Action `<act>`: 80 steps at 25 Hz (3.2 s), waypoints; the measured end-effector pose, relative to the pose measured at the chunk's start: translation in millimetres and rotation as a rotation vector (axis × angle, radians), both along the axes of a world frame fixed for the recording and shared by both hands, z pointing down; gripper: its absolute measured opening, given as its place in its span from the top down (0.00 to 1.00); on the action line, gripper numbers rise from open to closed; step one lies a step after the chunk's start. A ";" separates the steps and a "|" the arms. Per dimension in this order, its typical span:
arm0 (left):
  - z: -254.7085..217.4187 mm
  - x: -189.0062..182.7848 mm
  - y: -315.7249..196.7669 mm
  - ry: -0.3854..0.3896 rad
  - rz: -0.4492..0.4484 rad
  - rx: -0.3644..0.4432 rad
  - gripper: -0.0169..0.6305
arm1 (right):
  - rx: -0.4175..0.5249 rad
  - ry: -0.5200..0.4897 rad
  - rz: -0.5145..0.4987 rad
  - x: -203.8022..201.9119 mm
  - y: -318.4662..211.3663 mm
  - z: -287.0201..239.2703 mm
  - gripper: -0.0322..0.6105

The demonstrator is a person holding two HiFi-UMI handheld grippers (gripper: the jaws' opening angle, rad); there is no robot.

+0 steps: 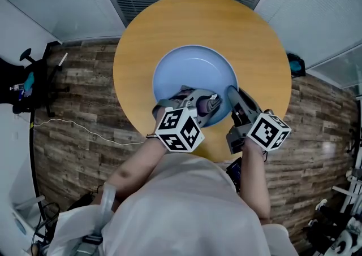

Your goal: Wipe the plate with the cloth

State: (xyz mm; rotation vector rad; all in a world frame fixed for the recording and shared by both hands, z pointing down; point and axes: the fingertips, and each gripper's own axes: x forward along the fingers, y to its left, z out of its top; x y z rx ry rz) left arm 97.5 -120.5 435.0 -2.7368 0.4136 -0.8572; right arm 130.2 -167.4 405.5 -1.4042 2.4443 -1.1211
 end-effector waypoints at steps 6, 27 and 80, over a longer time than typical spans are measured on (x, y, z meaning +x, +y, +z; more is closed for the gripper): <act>0.6 -17.3 -8.8 0.000 -0.060 0.005 0.85 | -0.001 0.004 0.009 5.0 3.5 -1.8 0.84; 2.9 -46.3 -20.9 0.024 -0.109 -0.018 0.85 | 0.018 -0.016 0.027 9.4 1.3 -5.6 0.84; 2.7 -38.2 -17.9 0.068 -0.143 -0.086 0.85 | 0.037 -0.014 0.047 12.5 -0.5 -13.1 0.83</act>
